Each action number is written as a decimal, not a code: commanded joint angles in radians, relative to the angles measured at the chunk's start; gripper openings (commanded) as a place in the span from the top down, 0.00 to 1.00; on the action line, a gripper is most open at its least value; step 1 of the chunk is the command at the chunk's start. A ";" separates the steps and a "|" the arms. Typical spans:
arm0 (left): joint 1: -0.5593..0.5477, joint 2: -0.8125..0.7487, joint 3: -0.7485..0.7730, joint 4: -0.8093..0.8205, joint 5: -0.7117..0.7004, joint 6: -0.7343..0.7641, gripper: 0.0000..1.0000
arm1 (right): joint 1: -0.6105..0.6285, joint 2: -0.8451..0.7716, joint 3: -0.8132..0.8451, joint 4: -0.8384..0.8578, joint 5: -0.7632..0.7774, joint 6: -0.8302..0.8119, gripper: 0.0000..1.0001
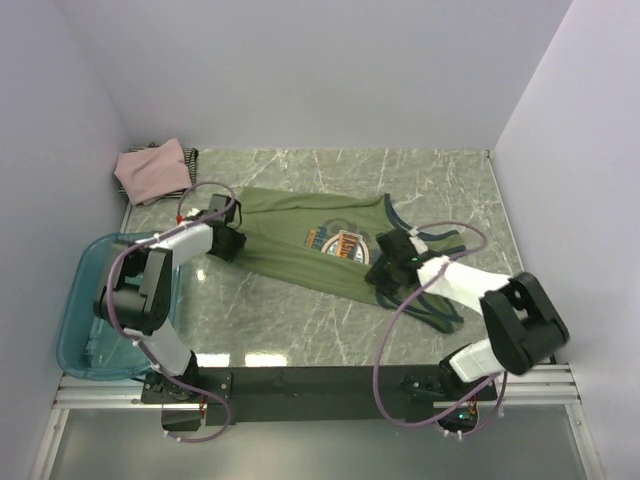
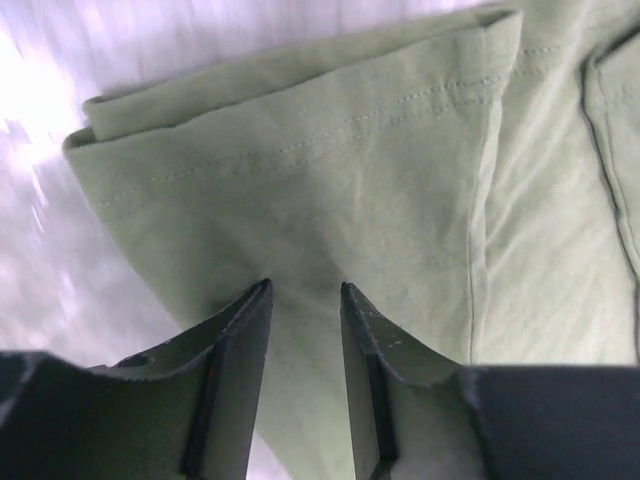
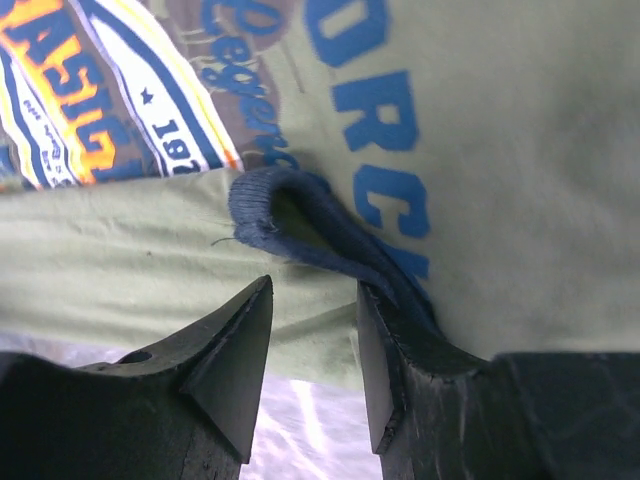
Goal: Fold and stack the tank tops
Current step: Fold the tank top
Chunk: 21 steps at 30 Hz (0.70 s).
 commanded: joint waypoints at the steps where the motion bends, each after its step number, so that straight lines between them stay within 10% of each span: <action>1: -0.074 -0.038 -0.131 -0.087 0.055 -0.100 0.58 | -0.054 -0.098 -0.098 -0.204 0.064 -0.016 0.52; 14: -0.167 -0.363 -0.400 -0.108 0.078 -0.180 0.48 | -0.085 -0.391 -0.181 -0.350 0.092 -0.082 0.52; 21: -0.159 -0.351 -0.133 -0.211 0.037 -0.050 0.42 | -0.097 -0.387 0.101 -0.338 0.078 -0.241 0.49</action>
